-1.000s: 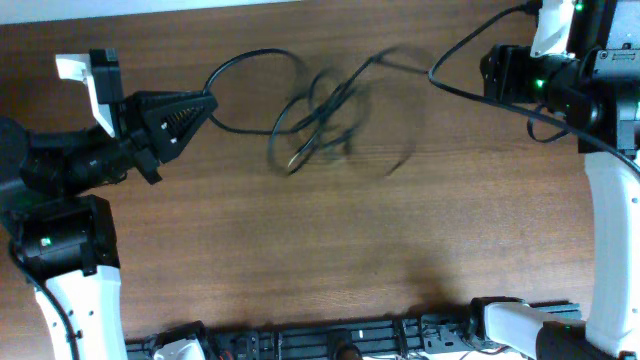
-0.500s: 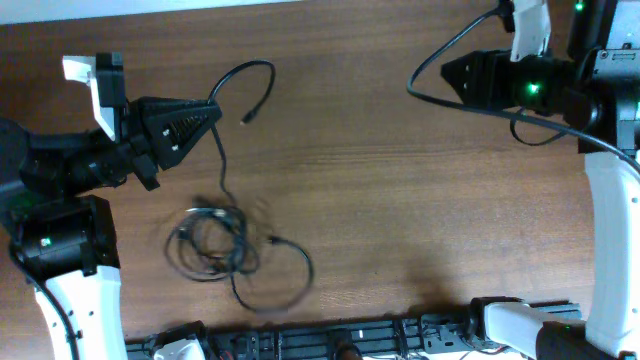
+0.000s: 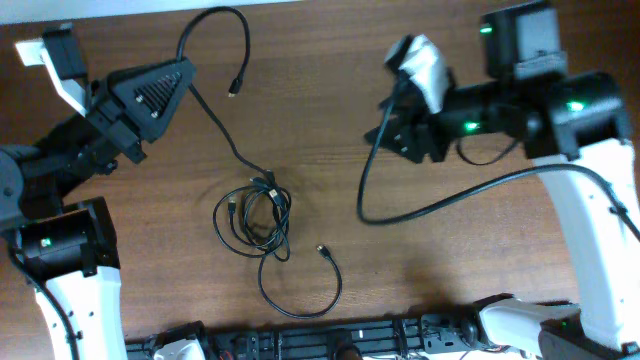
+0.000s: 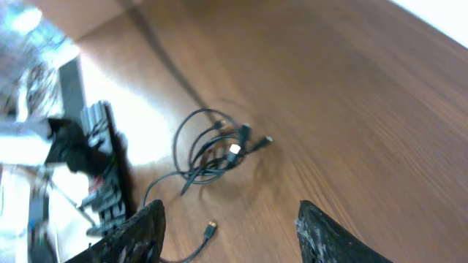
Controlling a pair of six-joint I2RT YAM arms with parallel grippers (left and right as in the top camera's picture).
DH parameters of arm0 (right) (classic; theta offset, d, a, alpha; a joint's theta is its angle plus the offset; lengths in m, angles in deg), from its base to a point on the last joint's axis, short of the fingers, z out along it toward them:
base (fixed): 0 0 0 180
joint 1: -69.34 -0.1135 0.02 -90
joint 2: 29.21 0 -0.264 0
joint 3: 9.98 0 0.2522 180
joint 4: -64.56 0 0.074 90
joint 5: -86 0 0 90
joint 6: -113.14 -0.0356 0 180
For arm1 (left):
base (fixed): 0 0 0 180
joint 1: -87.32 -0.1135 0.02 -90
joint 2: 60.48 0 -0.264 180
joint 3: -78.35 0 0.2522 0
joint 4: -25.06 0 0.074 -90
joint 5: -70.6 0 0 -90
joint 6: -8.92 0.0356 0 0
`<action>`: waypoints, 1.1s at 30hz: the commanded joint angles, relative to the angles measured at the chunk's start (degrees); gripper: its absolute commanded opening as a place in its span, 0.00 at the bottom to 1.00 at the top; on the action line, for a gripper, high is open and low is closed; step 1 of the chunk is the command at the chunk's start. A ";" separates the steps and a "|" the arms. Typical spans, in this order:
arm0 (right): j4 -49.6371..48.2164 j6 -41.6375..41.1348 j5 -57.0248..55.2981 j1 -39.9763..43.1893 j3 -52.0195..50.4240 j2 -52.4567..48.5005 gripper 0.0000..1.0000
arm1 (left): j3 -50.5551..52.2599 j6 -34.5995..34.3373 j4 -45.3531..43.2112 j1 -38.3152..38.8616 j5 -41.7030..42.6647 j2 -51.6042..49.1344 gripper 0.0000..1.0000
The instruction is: Untangle cables
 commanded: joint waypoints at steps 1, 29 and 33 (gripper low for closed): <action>-0.04 9.11 2.03 -4.98 0.74 -3.13 0.56 | -0.92 -7.54 -0.35 2.01 -7.50 -0.28 0.00; -12.44 11.30 9.77 -19.26 0.72 -15.45 0.39 | -0.92 -10.78 -0.33 18.08 -28.44 -1.16 0.00; -12.44 11.30 9.86 -19.32 0.72 -16.37 0.43 | -0.92 -10.78 -0.50 18.08 -28.76 -1.16 0.00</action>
